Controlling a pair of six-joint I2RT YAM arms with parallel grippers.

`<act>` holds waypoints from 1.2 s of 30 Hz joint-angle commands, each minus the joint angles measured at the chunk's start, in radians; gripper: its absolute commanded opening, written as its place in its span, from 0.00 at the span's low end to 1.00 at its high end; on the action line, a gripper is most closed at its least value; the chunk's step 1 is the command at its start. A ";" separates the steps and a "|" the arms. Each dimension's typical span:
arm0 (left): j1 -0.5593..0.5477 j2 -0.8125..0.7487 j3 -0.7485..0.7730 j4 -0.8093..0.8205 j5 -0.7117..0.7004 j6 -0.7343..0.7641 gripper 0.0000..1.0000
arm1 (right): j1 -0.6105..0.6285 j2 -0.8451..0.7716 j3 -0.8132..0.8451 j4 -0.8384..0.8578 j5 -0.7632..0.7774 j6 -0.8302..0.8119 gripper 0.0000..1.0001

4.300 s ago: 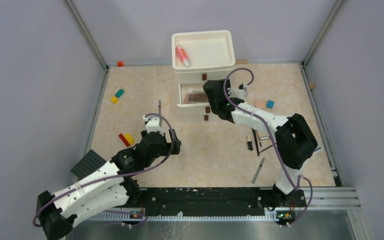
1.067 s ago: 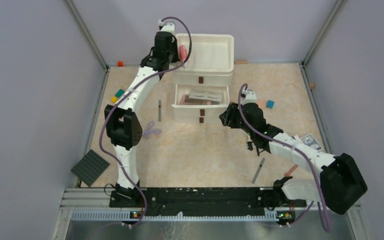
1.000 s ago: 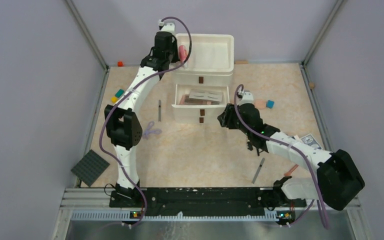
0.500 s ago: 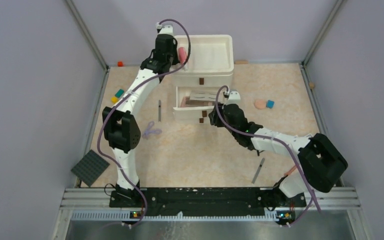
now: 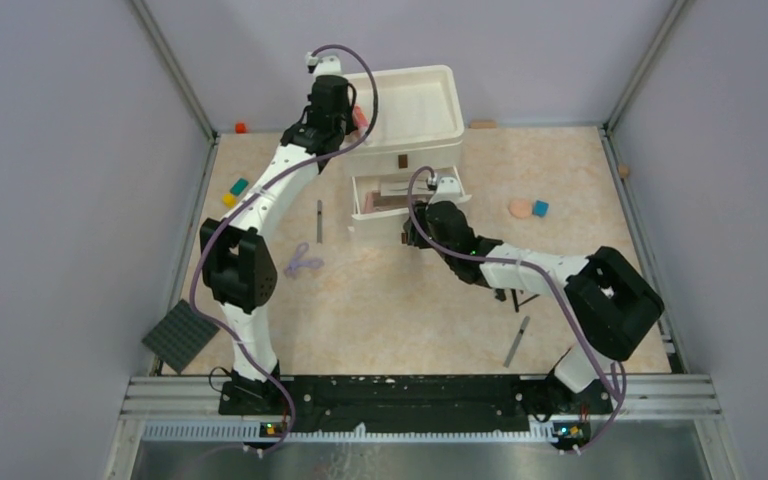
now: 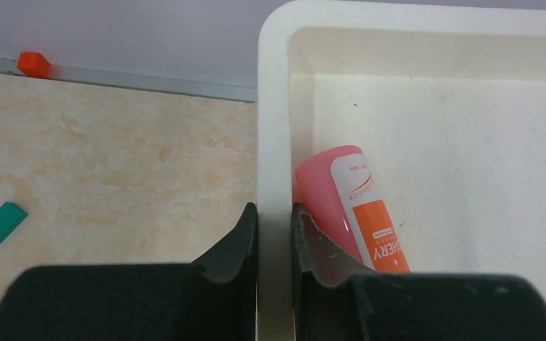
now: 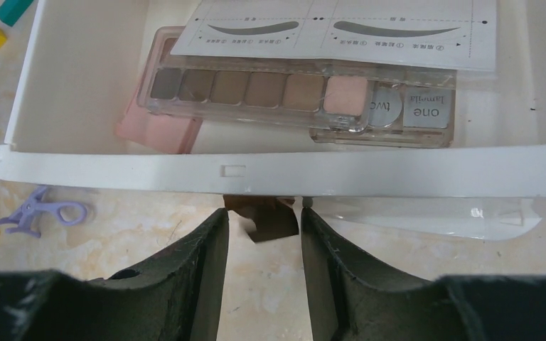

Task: Organize the makeup
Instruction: Close the drawer in the storage box.

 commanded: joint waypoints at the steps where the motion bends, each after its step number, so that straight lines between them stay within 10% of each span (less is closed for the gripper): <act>1: -0.027 -0.048 -0.032 -0.080 0.068 -0.024 0.00 | -0.004 0.037 0.106 0.172 0.048 -0.041 0.41; 36: -0.027 -0.077 -0.086 -0.053 0.129 0.027 0.00 | -0.038 0.346 0.445 0.302 0.135 -0.289 0.50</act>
